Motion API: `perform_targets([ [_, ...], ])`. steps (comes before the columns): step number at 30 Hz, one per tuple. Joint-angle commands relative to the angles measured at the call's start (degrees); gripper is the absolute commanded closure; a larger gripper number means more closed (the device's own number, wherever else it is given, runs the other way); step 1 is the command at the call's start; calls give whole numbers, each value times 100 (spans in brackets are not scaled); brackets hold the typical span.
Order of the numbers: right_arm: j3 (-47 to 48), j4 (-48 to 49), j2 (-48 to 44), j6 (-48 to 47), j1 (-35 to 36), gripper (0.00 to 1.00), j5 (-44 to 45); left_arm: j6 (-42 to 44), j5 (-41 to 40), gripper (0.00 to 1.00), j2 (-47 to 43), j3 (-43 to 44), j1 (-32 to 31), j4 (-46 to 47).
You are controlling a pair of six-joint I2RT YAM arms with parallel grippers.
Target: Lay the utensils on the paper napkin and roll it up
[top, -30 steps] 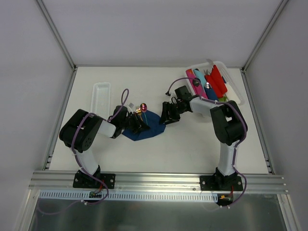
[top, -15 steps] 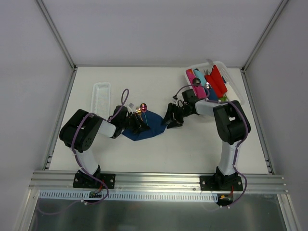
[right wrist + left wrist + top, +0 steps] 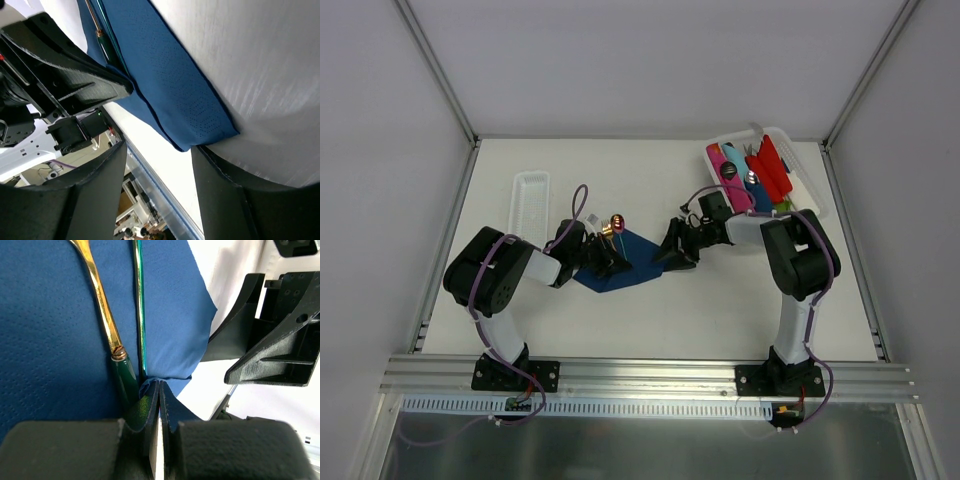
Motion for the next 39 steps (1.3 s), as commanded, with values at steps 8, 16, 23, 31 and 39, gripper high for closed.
perform_targets([
  [8, -215, 1289, -339, 186, -171, 42, 874, 160, -31, 100, 24, 9, 57, 27],
  [16, -478, 1686, -313, 116, -259, 42, 1190, 168, -40, 100, 24, 0, 57, 9],
  [23, -399, 2133, 30, 353, -250, 42, 1015, 186, -48, 100, 7, 27, 57, -35],
  [31, -610, 2248, -207, 336, -250, 65, 909, 177, -57, 100, -19, 36, 66, -61],
  [39, -382, 2116, -479, 563, -206, 100, 620, 177, -66, 100, -116, 27, 66, -79],
])
